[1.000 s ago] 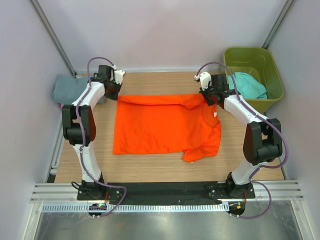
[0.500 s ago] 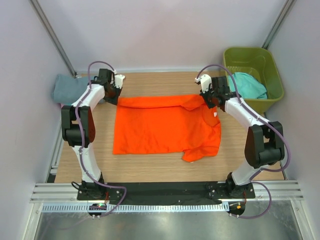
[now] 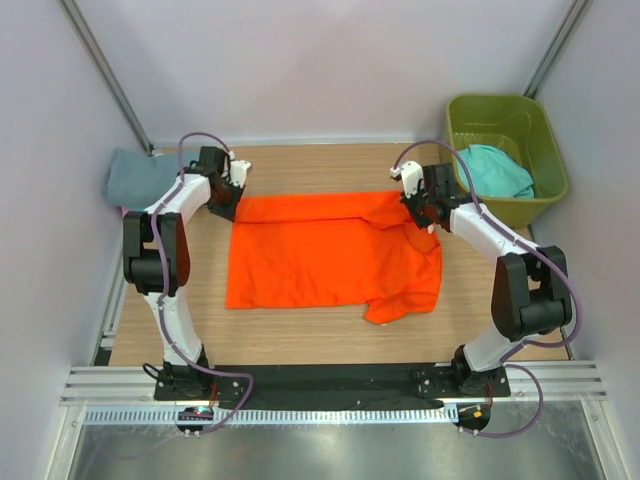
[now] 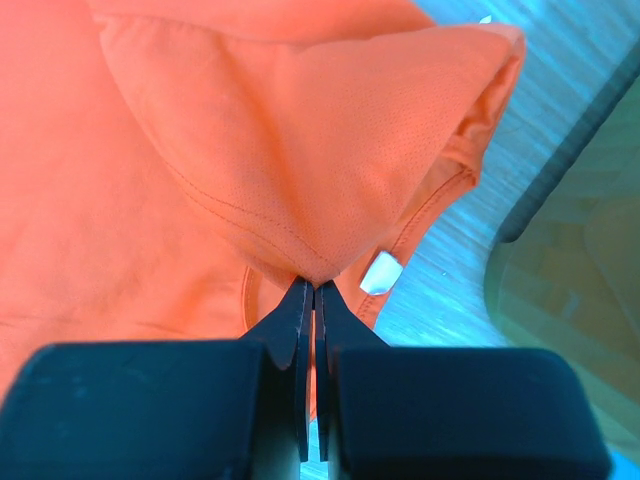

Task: Fold and stack the t-shirts
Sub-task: Fold the tshirt

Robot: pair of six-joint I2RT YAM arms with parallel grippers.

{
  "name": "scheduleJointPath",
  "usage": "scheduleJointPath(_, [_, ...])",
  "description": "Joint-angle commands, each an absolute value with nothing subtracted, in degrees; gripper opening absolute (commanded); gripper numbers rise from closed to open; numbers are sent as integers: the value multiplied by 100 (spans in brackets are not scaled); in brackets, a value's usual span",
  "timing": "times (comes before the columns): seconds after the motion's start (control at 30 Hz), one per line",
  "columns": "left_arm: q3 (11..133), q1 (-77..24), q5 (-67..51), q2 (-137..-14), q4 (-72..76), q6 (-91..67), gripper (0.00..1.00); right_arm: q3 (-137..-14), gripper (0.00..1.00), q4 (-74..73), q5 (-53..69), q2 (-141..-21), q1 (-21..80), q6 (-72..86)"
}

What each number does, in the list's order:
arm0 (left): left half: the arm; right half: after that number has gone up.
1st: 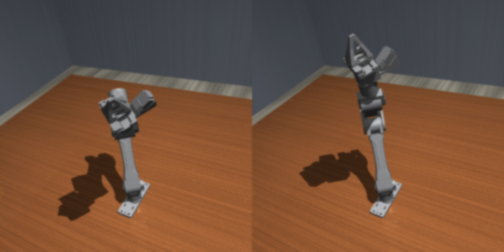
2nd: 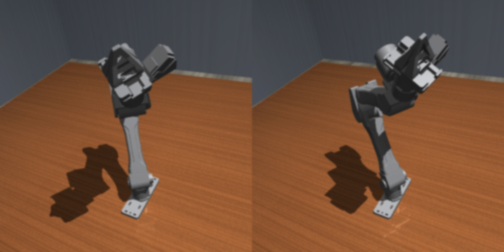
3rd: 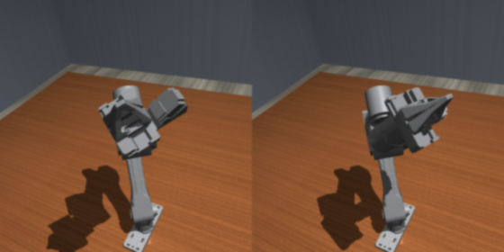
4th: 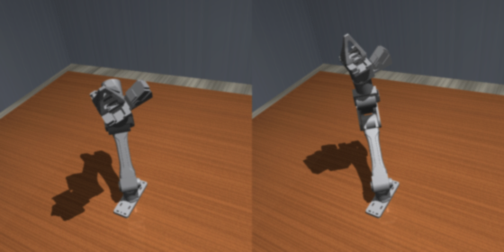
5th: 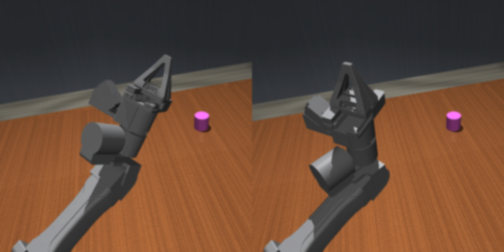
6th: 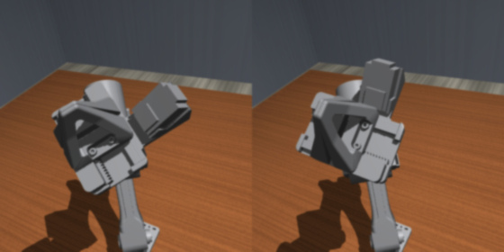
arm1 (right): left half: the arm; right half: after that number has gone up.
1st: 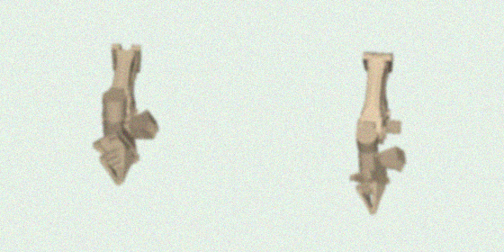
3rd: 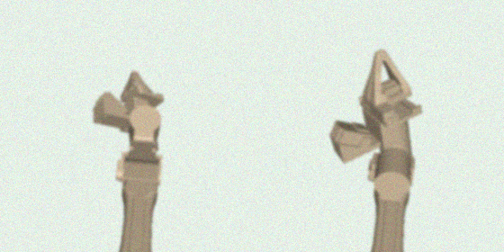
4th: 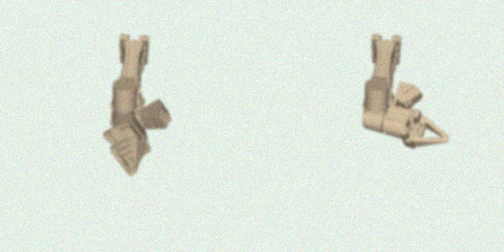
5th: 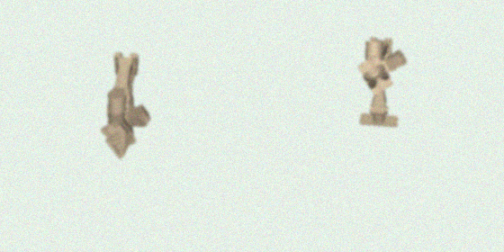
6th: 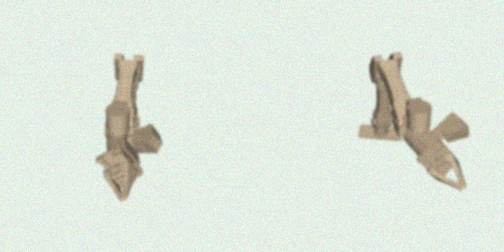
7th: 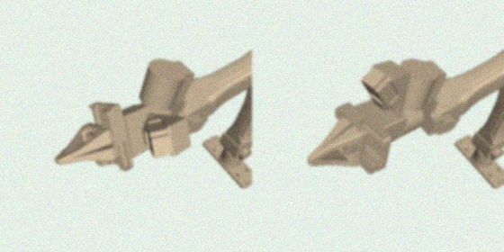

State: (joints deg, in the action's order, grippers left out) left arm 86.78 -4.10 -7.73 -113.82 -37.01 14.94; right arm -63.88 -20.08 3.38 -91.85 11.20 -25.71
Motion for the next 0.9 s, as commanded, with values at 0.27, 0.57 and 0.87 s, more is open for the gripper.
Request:
scheduleJointPath(0.27, [8271, -387, -290, -10952, -3674, 1073, 42, -6363, 31, -2056, -200, -8843, 1143, -2637])
scheduleJointPath(0.57, [8630, -632, -483, -10222, -3551, 405, 59, -7259, 47, -2109, -71, -8665, 1326, -2496])
scheduleJointPath(0.87, [8701, -1239, -1080, -10187, -3700, 28, 59, -7540, 45, -2355, 571, -9492, 1907, -2734])
